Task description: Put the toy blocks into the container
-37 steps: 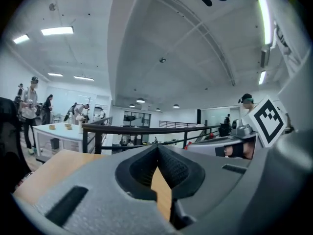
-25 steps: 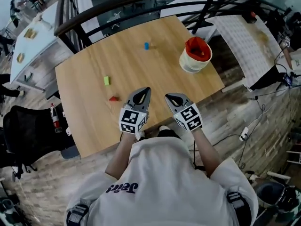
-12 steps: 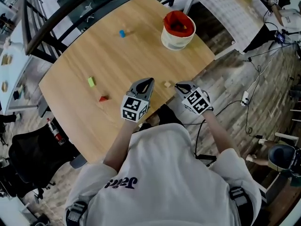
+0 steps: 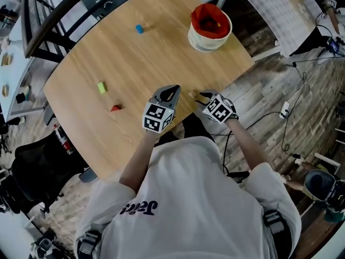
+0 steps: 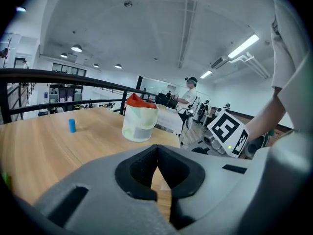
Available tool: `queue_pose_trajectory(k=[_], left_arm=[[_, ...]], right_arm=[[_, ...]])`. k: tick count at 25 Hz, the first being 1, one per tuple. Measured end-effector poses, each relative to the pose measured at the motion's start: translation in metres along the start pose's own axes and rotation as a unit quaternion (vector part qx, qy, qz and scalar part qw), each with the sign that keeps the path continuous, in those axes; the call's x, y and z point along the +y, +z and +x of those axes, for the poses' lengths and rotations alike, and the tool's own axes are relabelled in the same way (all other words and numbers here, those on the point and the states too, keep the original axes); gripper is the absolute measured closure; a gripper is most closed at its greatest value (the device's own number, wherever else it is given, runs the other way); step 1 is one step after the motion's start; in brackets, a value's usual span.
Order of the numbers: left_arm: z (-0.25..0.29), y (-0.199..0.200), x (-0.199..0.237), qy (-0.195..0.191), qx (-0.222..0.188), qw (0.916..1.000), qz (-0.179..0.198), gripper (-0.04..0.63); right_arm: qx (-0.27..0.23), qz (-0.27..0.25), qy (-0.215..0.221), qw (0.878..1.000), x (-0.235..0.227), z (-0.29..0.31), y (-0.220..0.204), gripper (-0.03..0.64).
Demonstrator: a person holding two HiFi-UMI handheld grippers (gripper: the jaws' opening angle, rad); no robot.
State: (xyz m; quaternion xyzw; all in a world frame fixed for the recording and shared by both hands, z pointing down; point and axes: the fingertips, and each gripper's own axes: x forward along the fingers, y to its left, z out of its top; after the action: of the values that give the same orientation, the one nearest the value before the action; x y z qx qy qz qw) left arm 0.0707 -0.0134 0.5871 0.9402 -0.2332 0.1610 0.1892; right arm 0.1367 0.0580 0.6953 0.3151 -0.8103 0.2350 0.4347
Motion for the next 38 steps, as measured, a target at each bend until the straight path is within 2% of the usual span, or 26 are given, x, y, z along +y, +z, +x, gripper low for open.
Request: queue_pose_trajectory(k=[10, 13, 15, 19, 25, 33, 38], left_arm=[[0.006, -0.019, 0.019, 0.035, 0.026, 0.9987, -0.025, 0.589], [0.003, -0.019, 0.025, 0.042, 0.028, 0.9984, -0.026, 0.589], [0.002, -0.017, 0.028, 0.046, 0.027, 0.9982, -0.027, 0.589], [0.003, -0.010, 0.032, 0.047, 0.020, 0.9984, -0.025, 0.589], [0.011, 0.009, 0.033, 0.037, 0.008, 0.9992, -0.013, 0.589], [0.035, 0.038, 0.024, 0.008, -0.002, 1.0000, 0.003, 0.589], [0.057, 0.067, 0.017, -0.015, -0.015, 0.9995, 0.025, 0.589]], right_arm=[[0.027, 0.044, 0.003, 0.999, -0.014, 0.058, -0.006, 0.451], [0.048, 0.042, -0.002, 0.998, -0.017, 0.064, -0.007, 0.455], [0.056, 0.034, 0.001, 0.998, -0.016, 0.065, -0.006, 0.481], [0.055, 0.020, 0.008, 0.998, -0.019, 0.060, -0.003, 0.482], [0.027, 0.017, 0.010, 0.999, -0.037, 0.028, 0.014, 0.482], [0.034, 0.004, 0.027, 0.999, -0.074, -0.038, 0.024, 0.482], [0.034, -0.028, 0.019, 0.999, -0.108, -0.088, 0.043, 0.482]])
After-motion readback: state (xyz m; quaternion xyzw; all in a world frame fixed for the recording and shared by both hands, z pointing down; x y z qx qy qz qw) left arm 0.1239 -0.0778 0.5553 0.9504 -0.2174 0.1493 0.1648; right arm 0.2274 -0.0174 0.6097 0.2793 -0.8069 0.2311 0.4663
